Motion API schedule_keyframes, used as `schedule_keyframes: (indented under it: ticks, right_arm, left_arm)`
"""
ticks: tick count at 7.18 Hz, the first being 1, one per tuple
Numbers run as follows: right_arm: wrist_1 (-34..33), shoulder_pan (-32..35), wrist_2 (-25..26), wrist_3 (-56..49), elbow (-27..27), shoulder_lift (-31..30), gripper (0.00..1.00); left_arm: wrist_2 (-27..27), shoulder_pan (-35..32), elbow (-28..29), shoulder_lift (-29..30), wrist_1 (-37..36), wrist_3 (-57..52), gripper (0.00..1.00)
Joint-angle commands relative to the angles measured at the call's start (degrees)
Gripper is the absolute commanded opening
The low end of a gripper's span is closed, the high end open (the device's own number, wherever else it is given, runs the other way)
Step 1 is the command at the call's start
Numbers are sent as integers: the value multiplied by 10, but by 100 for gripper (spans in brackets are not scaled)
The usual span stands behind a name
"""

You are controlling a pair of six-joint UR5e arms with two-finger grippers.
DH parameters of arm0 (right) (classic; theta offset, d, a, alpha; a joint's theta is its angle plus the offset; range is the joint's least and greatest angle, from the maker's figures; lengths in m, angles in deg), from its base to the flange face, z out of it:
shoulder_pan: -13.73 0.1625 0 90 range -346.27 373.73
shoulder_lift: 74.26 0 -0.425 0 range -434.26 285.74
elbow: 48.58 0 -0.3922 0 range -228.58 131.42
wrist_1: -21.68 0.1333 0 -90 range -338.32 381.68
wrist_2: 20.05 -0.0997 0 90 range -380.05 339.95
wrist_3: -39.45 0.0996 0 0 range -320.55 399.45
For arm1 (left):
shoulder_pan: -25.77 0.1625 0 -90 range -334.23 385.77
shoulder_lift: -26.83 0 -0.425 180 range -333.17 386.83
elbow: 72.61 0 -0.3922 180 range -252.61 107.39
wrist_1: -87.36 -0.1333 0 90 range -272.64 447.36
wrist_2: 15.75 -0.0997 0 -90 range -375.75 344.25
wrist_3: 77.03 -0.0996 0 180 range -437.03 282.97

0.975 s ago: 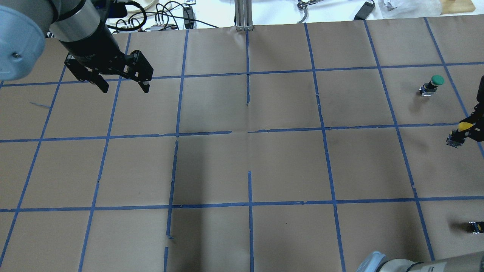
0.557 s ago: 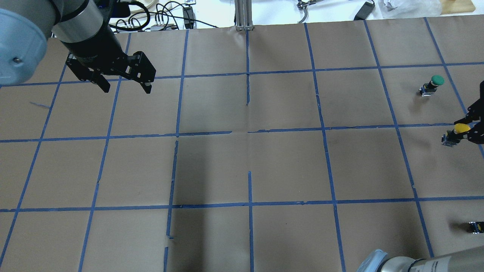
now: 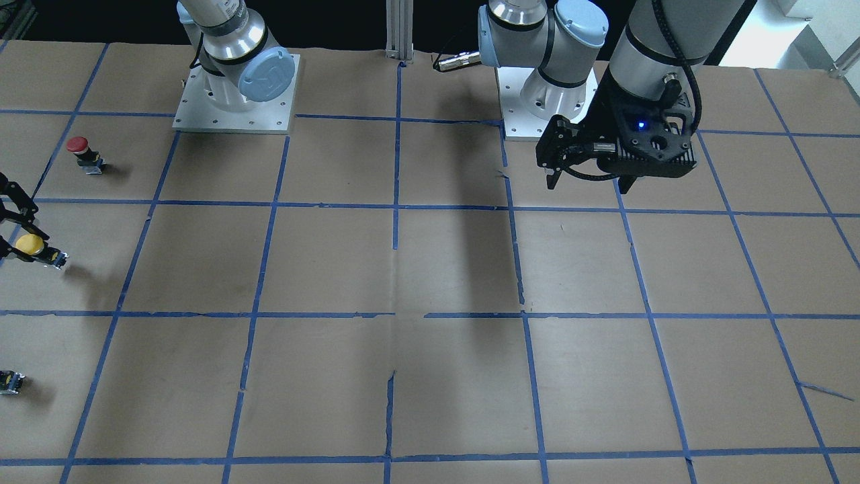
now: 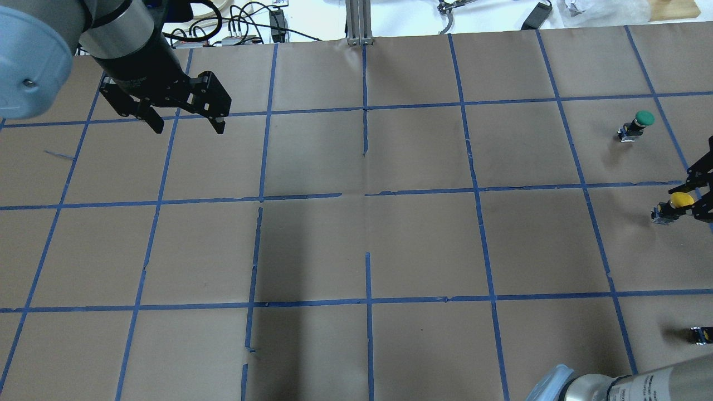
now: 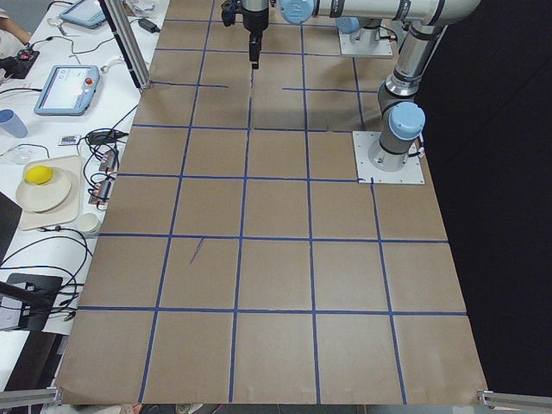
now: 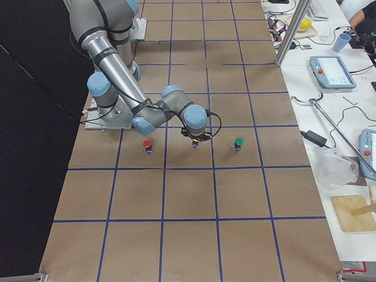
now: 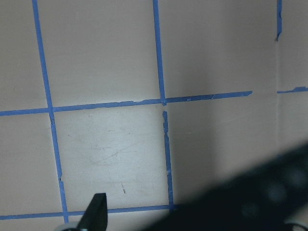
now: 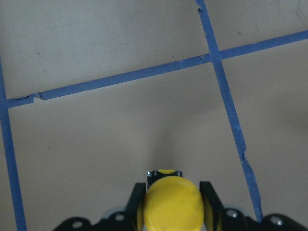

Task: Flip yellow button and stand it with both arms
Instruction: 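Set the button base-down on the table and open the right gripper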

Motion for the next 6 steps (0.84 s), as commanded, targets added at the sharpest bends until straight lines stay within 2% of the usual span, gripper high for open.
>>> schedule_keyframes:
  ticks: [1,3,4,5,6]
  right_arm:
    - [0,-1,1,-30,0,5,21]
    - [1,-3,4,-30,0,6,29]
    - [13,-4,5,-30,1,6,40]
    - [54,-6,5,-30,0,6,62]
    - [56,-6,5,-29,-1,6,66]
  left_arm:
    - [2,1,2,2,0,0,100]
    - [4,1,3,2,0,0,100]
    - [4,1,4,2,0,0,100]
    - [4,1,4,2,0,0,100]
    - [4,1,4,3,0,0,100]
